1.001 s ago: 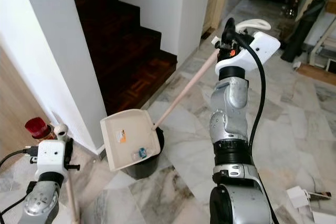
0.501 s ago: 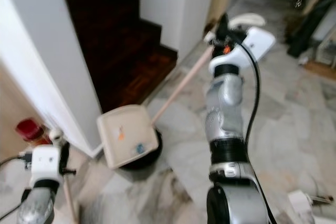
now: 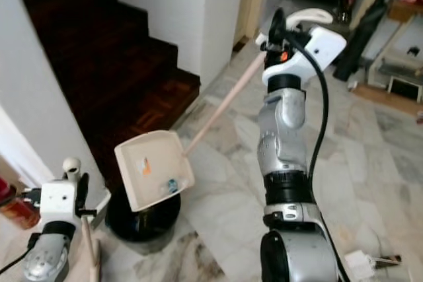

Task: Sweep floor

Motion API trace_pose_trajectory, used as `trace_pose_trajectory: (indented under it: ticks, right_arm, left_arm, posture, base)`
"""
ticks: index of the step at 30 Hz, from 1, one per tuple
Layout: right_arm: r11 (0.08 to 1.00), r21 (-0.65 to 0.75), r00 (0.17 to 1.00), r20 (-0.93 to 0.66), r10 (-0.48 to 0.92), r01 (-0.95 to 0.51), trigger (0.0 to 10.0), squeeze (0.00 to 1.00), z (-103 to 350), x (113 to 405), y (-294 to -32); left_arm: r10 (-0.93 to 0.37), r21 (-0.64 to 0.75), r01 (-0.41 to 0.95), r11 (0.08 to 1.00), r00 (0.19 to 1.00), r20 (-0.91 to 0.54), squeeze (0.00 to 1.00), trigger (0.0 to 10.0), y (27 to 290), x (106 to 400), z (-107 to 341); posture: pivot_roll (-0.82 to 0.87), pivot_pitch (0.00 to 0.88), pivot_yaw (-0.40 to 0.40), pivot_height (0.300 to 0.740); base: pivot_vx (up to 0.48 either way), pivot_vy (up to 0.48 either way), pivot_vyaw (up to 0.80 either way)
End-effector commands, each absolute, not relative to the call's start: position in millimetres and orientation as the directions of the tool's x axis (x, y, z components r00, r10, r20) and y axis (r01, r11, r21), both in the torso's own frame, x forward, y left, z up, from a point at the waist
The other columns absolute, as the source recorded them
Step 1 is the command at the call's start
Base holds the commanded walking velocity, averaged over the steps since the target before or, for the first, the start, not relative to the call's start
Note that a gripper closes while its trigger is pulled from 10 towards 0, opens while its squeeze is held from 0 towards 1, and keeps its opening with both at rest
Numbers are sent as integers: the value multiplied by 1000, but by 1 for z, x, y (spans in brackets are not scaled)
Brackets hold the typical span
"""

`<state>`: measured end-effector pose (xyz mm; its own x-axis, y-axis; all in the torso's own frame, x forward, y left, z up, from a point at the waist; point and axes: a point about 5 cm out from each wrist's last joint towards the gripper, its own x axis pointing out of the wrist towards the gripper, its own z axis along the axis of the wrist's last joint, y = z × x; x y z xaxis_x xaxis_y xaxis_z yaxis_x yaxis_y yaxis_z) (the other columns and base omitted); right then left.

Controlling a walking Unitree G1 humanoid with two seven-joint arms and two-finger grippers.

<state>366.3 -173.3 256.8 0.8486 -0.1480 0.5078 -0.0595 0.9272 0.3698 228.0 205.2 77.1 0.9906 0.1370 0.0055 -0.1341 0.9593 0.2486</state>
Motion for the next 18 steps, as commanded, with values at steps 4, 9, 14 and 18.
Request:
trace_pose_trajectory:
  ticks: [4,9,14,18]
  right_arm:
    - [923,360,792,599,-119,-134,10000,0,284,362,-162]
    - [924,356,792,600,-111,-140,10000,0,284,362,-161]
    - [935,326,796,598,-91,-139,10000,0,285,362,-160]
    - [942,307,795,601,-84,-133,10000,0,285,362,-158]
  left_arm:
    - [133,263,-141,955,990,49,0,10000,209,229,85]
    - [129,260,-138,956,990,52,0,10000,208,229,85]
    - [135,248,-142,958,990,45,0,10000,207,229,84]
    - [134,250,-141,958,990,45,0,10000,207,229,84]
  posture:
    - [101,4,-64,740]
    - [99,4,-66,740]
    - [99,5,-68,740]
    - [98,5,-68,740]
  base:
    - [0,0,0]
    - [0,0,0]
    - [0,0,0]
    - [0,0,800]
